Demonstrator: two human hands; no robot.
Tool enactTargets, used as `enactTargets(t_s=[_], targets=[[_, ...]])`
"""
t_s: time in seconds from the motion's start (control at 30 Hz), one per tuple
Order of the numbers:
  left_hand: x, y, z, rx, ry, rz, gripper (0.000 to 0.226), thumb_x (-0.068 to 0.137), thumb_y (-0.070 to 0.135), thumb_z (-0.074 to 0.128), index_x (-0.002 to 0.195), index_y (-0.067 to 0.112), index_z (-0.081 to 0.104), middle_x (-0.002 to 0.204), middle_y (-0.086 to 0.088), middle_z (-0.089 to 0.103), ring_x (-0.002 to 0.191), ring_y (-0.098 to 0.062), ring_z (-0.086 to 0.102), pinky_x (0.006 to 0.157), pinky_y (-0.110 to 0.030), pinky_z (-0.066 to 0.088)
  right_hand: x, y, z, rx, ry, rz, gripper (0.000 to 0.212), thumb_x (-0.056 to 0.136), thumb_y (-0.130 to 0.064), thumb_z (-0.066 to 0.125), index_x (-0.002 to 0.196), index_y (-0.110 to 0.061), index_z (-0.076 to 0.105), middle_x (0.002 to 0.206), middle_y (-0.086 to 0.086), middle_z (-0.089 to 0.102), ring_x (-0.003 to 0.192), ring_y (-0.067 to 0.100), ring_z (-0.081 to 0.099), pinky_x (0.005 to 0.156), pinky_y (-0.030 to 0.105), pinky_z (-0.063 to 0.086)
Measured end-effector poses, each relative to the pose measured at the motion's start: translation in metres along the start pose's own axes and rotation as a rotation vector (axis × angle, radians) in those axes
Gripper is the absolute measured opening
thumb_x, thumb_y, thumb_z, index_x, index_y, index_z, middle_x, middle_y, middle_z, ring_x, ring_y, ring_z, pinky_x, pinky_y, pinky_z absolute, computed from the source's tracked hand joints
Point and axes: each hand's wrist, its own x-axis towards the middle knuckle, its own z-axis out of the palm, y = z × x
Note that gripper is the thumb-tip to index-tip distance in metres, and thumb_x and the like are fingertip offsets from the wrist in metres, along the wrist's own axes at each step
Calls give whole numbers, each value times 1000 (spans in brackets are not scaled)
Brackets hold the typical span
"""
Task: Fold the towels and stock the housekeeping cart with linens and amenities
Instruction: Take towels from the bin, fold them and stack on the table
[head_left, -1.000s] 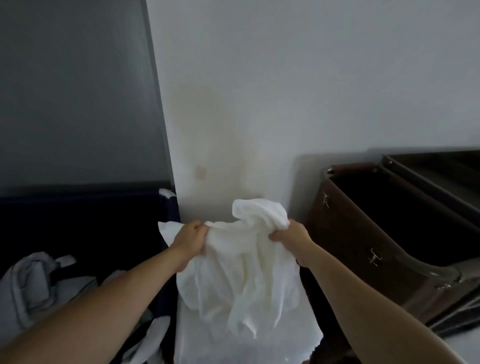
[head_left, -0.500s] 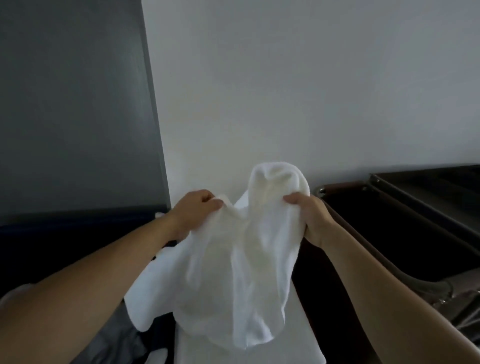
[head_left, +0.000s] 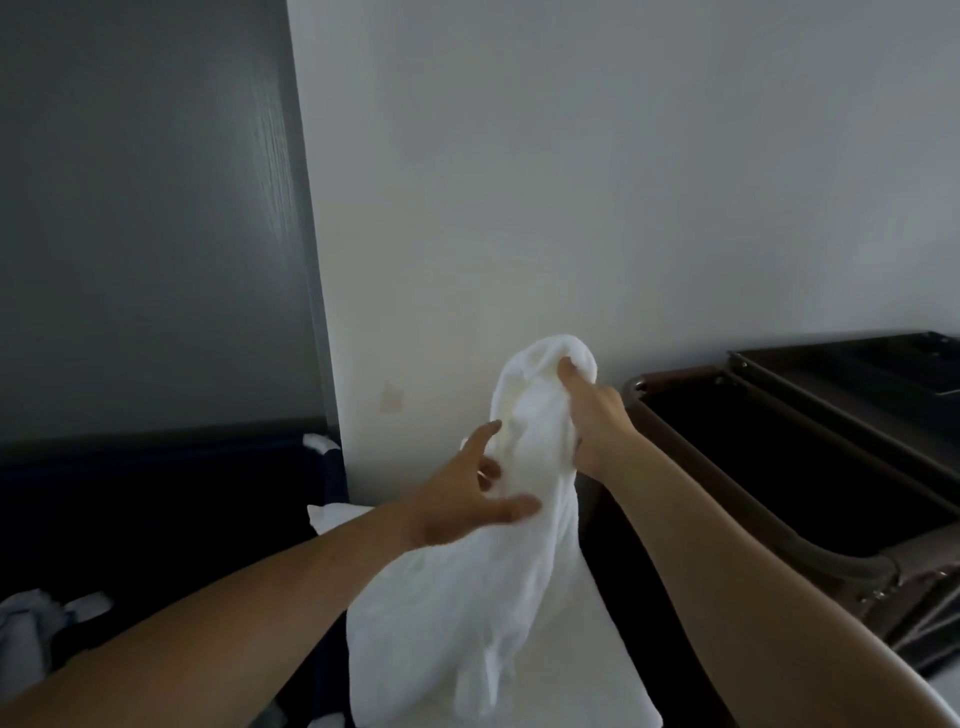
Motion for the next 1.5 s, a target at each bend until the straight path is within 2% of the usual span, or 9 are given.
enactTargets(t_s=[0.13, 0.27, 0.43, 0.57, 0.67, 0.77, 0.93, 1.23, 1.5], targets=[[6, -20, 23, 212, 168, 45, 141, 55, 57, 86, 143, 54, -24, 155, 12, 12, 136, -12, 28, 108, -33, 37, -7, -39, 1, 115, 58, -82, 45, 92, -62, 53, 110, -21, 52, 96, 3, 63, 87, 24, 64, 80, 41, 55], [10, -37, 10, 93, 366, -19, 106, 78, 28, 78, 155, 29, 5, 134, 3, 48, 105, -12, 54, 84, -24, 45, -8, -62, -2, 50, 91, -296, 32, 93, -53, 57, 101, -23, 60, 96, 4, 68, 89, 24, 67, 82, 43, 57], [8, -17, -41, 114, 378, -49, 11, 89, 15, 63, 99, 19, 66, 91, 3, 64, 87, -21, 61, 71, -29, 50, 13, -24, -29, -390, 288, -493, 27, 86, -44, 64, 96, -19, 63, 79, -1, 64, 75, 23, 65, 65, 35, 54], [9, 58, -78, 163, 472, 176, 6, 85, 18, 67, 81, 22, 67, 83, 11, 66, 75, -5, 59, 60, -14, 43, 33, 25, -43, -1247, 98, -363, 39, 96, -37, 57, 123, -9, 61, 113, 11, 66, 105, 32, 61, 83, 36, 48], [7, 108, -84, 260, 283, 253, 11, 81, 19, 73, 91, 20, 69, 90, 7, 69, 79, -7, 65, 66, -22, 52, 19, 24, -40, -763, 51, -464, 60, 86, -34, 66, 140, -20, 47, 139, 5, 52, 129, 26, 48, 106, 41, 40], [8, 125, -67, 456, 136, 260, 25, 77, 17, 76, 98, 19, 64, 94, 3, 68, 83, -13, 65, 69, -26, 53, -12, 7, -31, -132, -455, -571, 67, 75, -46, 70, 138, -37, 51, 140, -8, 57, 131, 15, 52, 107, 33, 42], [8, 77, -45, 462, 50, 202, 34, 75, 11, 76, 102, 18, 57, 102, 0, 63, 82, -11, 58, 67, -17, 47, -30, 27, -16, -796, -454, -459, 37, 72, -30, 86, 104, -26, 66, 87, -8, 66, 84, 11, 62, 69, 22, 46], [-17, -24, -52, 208, 135, -69, 25, 84, 18, 70, 109, 21, 68, 105, -7, 71, 96, -27, 68, 88, -46, 56, -21, -22, -33, -78, -199, -519, 13, 55, -15, 68, 64, -24, 71, 63, -3, 64, 61, 12, 61, 57, 22, 48], [-20, 14, -85, -121, -14, -111, 28, 69, 19, 71, 90, 2, 73, 84, -16, 72, 75, -32, 70, 68, -39, 57, 2, 28, -38, -644, -12, -503, 59, 76, -16, 82, 129, -22, 57, 111, -4, 62, 105, 18, 59, 89, 30, 45]])
